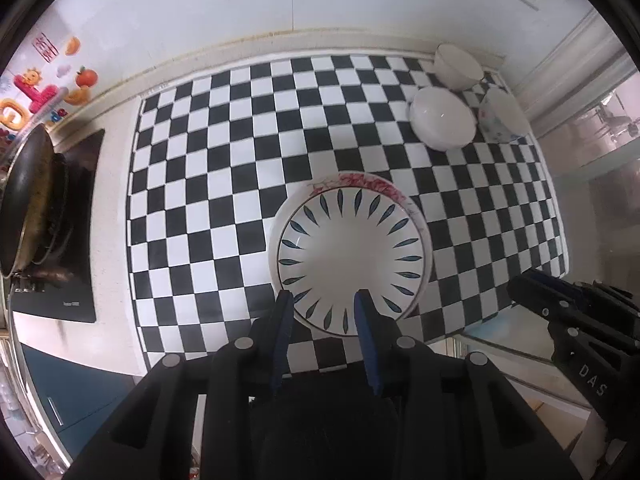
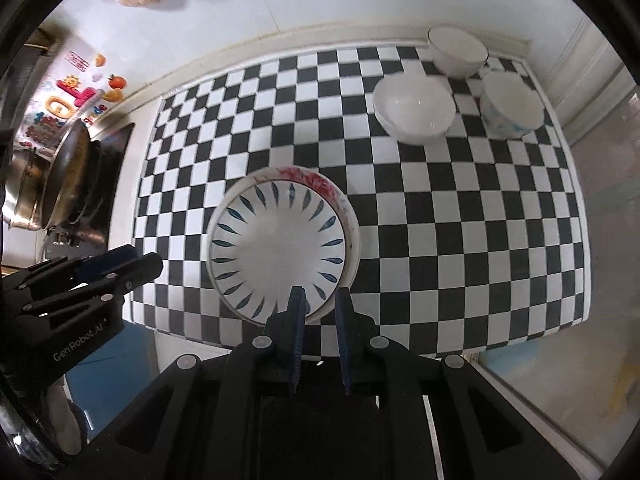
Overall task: Organize plates and bowls
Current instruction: 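Open both tools and raise them away from the stack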
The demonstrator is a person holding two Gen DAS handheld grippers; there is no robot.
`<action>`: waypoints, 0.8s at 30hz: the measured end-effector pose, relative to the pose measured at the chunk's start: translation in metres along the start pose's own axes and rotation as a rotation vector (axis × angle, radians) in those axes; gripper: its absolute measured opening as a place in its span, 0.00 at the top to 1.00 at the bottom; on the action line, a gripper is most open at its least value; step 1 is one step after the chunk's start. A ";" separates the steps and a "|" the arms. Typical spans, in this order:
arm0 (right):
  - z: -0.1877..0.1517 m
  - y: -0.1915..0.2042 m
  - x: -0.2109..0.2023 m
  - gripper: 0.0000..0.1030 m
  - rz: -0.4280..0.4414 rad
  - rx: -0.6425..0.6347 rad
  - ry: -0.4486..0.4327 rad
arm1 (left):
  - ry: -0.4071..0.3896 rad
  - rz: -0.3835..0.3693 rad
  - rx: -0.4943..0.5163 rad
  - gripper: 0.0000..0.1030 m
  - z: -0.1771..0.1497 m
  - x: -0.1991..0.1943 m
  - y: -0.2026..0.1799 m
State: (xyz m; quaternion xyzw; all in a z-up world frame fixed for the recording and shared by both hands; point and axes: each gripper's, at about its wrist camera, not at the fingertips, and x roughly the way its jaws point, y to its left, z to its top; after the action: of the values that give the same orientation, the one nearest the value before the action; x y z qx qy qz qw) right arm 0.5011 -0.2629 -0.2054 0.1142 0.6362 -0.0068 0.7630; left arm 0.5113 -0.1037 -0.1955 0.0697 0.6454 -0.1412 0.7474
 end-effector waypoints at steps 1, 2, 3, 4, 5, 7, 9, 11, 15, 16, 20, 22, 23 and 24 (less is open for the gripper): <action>-0.001 0.001 -0.006 0.83 0.001 -0.004 -0.003 | -0.008 -0.004 0.001 0.72 -0.001 -0.005 -0.002; -0.003 0.004 -0.013 0.83 0.004 -0.009 -0.008 | -0.018 -0.005 0.001 0.72 -0.003 -0.012 -0.003; -0.005 0.007 -0.021 0.83 0.010 -0.015 -0.015 | -0.024 -0.006 0.000 0.72 -0.004 -0.018 -0.003; -0.006 0.008 -0.025 0.83 0.014 -0.016 -0.019 | -0.031 -0.011 0.001 0.72 -0.006 -0.025 -0.003; -0.009 0.010 -0.030 0.83 0.017 -0.021 -0.024 | -0.037 -0.012 0.001 0.72 -0.007 -0.029 -0.004; -0.013 0.015 -0.043 0.83 0.022 -0.033 -0.038 | -0.049 -0.012 0.000 0.72 -0.009 -0.038 -0.003; -0.018 0.021 -0.053 0.83 0.020 -0.040 -0.050 | -0.054 -0.019 0.001 0.72 -0.012 -0.046 -0.002; -0.020 0.024 -0.059 0.83 0.020 -0.044 -0.059 | -0.049 -0.026 0.005 0.72 -0.014 -0.050 -0.001; -0.021 0.025 -0.065 0.83 0.012 -0.037 -0.061 | -0.044 -0.030 0.008 0.72 -0.016 -0.053 0.004; -0.021 0.025 -0.064 0.83 0.011 -0.035 -0.060 | -0.041 -0.032 0.008 0.72 -0.015 -0.052 0.005; -0.017 0.025 -0.060 0.83 0.015 -0.018 -0.052 | -0.032 -0.046 0.010 0.72 -0.010 -0.049 0.009; -0.014 0.026 -0.058 0.83 0.018 -0.006 -0.050 | -0.030 -0.055 0.015 0.72 -0.008 -0.048 0.011; -0.012 0.026 -0.057 0.83 0.024 0.002 -0.049 | -0.029 -0.063 0.015 0.72 -0.004 -0.046 0.013; -0.010 0.026 -0.056 0.83 0.027 0.009 -0.048 | -0.030 -0.068 0.014 0.72 -0.003 -0.045 0.015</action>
State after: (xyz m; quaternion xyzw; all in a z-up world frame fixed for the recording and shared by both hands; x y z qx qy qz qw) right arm 0.4848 -0.2437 -0.1484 0.1259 0.6160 -0.0021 0.7776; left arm 0.5077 -0.0835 -0.1528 0.0508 0.6350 -0.1719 0.7514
